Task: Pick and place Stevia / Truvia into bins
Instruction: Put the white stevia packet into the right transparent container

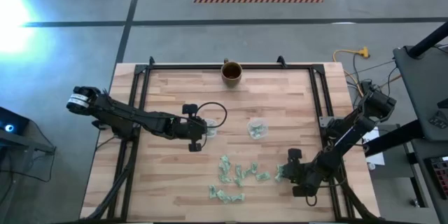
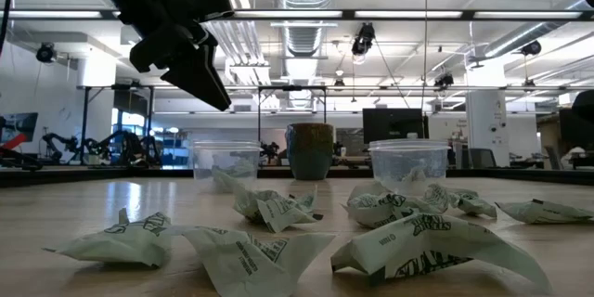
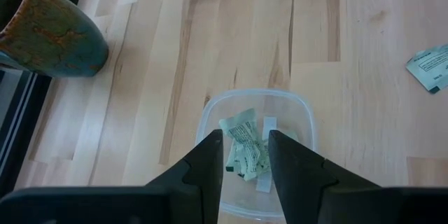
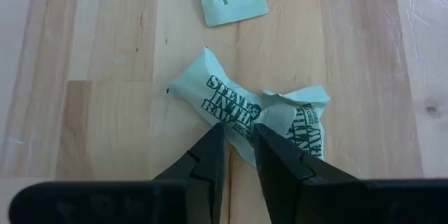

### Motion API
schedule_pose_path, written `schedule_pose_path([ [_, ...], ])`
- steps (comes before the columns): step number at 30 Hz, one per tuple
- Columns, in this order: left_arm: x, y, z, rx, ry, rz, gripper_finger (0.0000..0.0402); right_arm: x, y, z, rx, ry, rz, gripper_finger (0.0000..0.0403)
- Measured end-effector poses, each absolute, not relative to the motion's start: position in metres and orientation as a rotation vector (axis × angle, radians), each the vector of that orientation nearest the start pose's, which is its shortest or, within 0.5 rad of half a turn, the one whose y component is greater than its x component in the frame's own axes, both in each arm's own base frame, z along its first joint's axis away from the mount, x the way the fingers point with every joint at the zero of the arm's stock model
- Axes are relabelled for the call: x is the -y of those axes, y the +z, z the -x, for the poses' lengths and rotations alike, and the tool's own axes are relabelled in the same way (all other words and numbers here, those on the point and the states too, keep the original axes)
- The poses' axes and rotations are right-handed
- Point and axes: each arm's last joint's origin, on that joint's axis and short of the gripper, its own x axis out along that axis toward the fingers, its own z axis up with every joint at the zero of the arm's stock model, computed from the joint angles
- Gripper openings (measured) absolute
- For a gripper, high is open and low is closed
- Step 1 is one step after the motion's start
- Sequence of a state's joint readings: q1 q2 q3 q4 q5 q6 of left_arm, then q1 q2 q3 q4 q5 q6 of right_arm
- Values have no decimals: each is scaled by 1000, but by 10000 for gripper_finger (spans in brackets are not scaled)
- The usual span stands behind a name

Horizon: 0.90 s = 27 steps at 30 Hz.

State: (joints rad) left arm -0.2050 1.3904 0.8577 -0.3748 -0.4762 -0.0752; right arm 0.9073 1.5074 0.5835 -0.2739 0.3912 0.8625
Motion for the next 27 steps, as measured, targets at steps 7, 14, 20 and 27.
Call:
schedule_pose_path([
  [7,42,217,-269,-844,291,-216,99,-177,120,-152,-1038,5,-48,31],
  [14,42,217,-269,-843,292,-214,99,-177,120,-152,-1032,0,-45,9],
  [20,42,217,-269,-843,291,-213,99,-181,128,-156,-1015,3,-13,9],
  [27,43,217,-269,-844,290,-212,99,-183,154,-161,-986,-27,57,8],
])
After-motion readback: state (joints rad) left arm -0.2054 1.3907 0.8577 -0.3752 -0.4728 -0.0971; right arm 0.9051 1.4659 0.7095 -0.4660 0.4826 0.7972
